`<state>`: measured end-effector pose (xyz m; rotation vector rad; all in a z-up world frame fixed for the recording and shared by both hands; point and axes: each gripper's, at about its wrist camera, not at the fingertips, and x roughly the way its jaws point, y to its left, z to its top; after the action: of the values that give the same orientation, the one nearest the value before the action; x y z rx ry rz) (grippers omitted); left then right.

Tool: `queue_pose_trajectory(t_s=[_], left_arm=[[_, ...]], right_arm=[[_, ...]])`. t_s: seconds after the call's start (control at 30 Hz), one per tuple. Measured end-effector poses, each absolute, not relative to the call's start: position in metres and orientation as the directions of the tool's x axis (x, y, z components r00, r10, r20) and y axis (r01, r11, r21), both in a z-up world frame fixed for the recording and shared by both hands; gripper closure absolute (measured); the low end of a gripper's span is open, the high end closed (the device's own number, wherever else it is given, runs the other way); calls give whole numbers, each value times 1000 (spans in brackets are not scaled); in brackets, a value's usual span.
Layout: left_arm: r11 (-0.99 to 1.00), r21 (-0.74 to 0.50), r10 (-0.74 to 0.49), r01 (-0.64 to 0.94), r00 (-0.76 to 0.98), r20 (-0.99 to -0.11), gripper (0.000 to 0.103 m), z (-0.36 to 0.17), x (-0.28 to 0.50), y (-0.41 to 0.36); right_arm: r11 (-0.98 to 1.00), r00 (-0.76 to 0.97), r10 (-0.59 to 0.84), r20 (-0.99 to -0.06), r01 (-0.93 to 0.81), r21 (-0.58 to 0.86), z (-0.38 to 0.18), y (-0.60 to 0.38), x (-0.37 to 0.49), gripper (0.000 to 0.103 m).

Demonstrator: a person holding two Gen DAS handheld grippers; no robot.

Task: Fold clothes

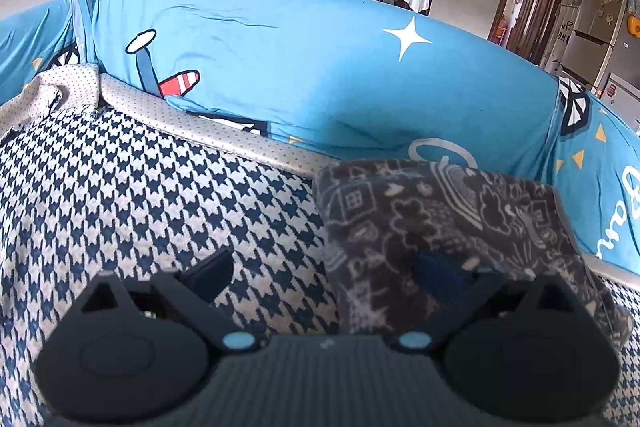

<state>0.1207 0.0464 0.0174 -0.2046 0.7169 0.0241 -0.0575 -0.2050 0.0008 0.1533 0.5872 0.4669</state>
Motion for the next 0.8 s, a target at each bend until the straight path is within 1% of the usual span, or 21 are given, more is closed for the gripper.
queue_pose_trajectory(t_s=[0.13, 0.23, 0.3, 0.33, 0.37, 0.47, 0.5, 0.6, 0.67, 0.8], left_arm=[[979, -174, -37, -109, 742, -670, 1, 12, 125, 46], [976, -184, -40, -117, 734, -678, 1, 8, 128, 47], [970, -204, -48, -129, 724, -688, 1, 4, 130, 48], [968, -214, -52, -135, 720, -692, 1, 3, 130, 48], [967, -216, -51, -138, 722, -690, 1, 4, 130, 48], [965, -221, -47, -145, 729, -683, 1, 9, 128, 47], [967, -216, -46, -137, 738, -674, 3, 13, 126, 46], [974, -201, -54, -101, 764, -642, 3, 25, 119, 39], [976, -203, -71, -76, 773, -630, 3, 31, 117, 34], [975, -221, -114, -34, 775, -622, 3, 36, 115, 24]], right_arm=[[888, 685, 459, -566, -360, 285, -19, -202, -55, 79], [891, 664, 454, -593, -345, 296, -26, -206, -54, 79], [900, 651, 435, -622, -332, 281, -31, -207, -51, 80], [913, 635, 407, -656, -304, 272, -36, -209, -48, 79], [919, 628, 395, -670, -279, 279, -41, -212, -48, 80], [903, 637, 430, -640, -312, 296, -34, -218, -51, 79], [897, 639, 443, -629, -324, 301, -31, -220, -52, 79], [887, 631, 461, -624, -353, 299, -20, -230, -56, 79], [878, 626, 479, -615, -355, 321, -12, -238, -59, 79], [877, 654, 480, -584, -371, 306, 3, -241, -64, 79]])
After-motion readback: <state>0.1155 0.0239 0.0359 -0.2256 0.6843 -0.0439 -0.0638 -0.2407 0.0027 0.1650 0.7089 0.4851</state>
